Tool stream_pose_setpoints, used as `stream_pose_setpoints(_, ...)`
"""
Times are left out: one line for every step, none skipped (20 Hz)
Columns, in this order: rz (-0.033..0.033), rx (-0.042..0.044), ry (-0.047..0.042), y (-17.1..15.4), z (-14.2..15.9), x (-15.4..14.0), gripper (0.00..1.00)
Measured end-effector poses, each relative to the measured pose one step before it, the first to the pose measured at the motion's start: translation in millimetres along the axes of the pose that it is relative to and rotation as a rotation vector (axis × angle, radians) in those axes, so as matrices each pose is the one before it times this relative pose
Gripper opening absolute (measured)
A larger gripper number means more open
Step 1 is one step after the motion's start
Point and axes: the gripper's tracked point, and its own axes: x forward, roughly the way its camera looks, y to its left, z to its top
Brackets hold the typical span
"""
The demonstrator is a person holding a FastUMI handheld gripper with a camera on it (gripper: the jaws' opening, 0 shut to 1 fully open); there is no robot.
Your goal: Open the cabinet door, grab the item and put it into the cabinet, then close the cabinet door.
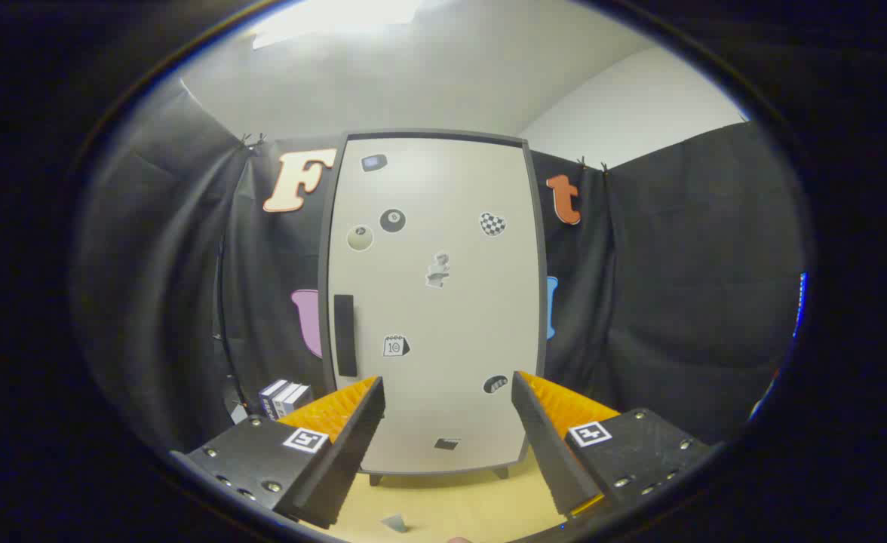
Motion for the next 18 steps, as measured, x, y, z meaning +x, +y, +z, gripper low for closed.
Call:
stream_pose_setpoints(0.00349,0.00089,0.00408,0.05,-0.86,0.23,1.00)
stream_pose_setpoints(0.00127,0.00003,-0.00411,-0.43,1.97,0.46,1.00)
stream_pose_setpoints(-0.00046,-0.00034,-0.00317,-1.33,0.89,0.89,1.00)
stream_pose_setpoints(0.00470,0.00105,-0.00068,0.65,-0.10,0.79,1.00)
stream_pose_setpoints(0.00471,0.00257,0.00021,0.79,0.49,0.34,1.00)
stream_pose_setpoints(0.00232,0.00233,0.00044,1.02,-0.15,1.18,1.00)
stream_pose_setpoints(0.00500,0.00277,0.00085,0.68,0.17,1.68,1.00)
stream_pose_setpoints(0.00656,0.00336,0.00239,2.26,0.14,1.20,1.00)
stream_pose_setpoints(0.00528,0.00252,-0.00274,1.84,0.16,0.77,1.00)
stream_pose_setpoints(0.00042,-0.00203,-0.00884,0.96,2.10,2.47,1.00)
stream_pose_setpoints(-0.00105,-0.00356,0.00371,0.91,-0.32,1.48,1.00)
stream_pose_setpoints(0.00101,-0.00188,0.00221,1.31,-1.46,-0.39,1.00)
stream_pose_setpoints(-0.00058,-0.00284,-0.00030,1.24,-0.18,1.69,1.00)
stream_pose_setpoints(-0.00211,-0.00150,0.00396,0.05,-1.06,1.72,1.00)
stream_pose_setpoints(-0.00189,-0.00038,0.00336,0.45,-2.01,0.52,1.00)
stream_pose_setpoints(-0.00512,-0.00095,0.00107,-0.38,0.53,1.20,1.00)
stream_pose_setpoints(-0.00102,-0.00315,0.00552,0.49,-2.07,1.14,1.00)
stream_pose_setpoints(-0.00185,-0.00163,0.00310,0.09,0.09,0.93,1.00)
